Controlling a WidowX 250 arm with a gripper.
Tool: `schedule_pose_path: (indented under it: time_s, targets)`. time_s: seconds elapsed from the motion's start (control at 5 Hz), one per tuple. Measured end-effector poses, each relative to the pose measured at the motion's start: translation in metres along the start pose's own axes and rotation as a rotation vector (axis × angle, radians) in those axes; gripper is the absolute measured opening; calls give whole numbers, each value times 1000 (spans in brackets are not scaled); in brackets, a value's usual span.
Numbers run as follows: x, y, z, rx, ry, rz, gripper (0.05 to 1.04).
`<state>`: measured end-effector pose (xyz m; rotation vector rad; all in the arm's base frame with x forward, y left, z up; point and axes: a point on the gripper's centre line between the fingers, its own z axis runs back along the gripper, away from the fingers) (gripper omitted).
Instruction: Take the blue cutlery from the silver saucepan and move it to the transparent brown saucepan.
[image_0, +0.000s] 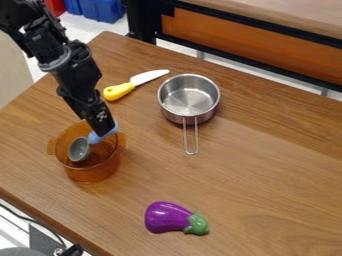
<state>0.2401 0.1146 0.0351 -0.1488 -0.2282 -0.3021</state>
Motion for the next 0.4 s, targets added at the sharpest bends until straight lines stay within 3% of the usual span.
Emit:
schedule_pose_path:
  time_s: [0.2, 0.4]
  targets:
    - [18, -10, 8, -12, -57, 41, 1000]
    - [54, -7, 12, 36, -127, 149, 1000]
